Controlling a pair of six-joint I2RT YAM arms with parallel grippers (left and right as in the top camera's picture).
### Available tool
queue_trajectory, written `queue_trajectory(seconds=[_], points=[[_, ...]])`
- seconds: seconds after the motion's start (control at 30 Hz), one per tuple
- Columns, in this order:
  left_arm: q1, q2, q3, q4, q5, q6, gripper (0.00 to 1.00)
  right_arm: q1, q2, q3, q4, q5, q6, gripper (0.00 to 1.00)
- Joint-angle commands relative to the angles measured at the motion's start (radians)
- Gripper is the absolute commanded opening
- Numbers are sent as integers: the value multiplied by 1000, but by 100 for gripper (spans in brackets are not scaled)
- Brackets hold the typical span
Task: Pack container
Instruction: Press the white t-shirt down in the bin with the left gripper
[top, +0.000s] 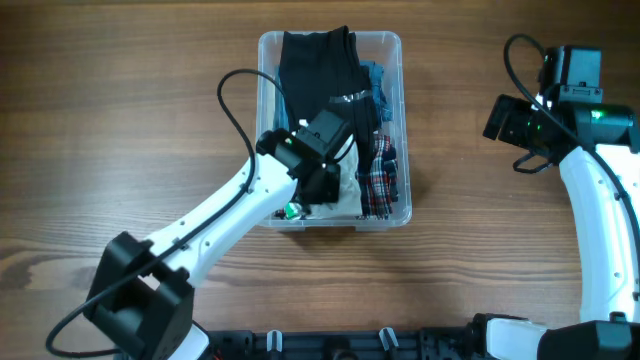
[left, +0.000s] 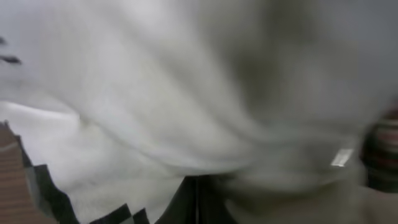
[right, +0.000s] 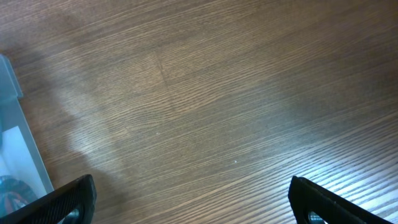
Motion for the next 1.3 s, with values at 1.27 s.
queue_trajectory(seconds=[1.27], points=[[-17, -122, 122, -46, -74, -68, 4, 0, -14, 12, 3, 3, -8, 100]])
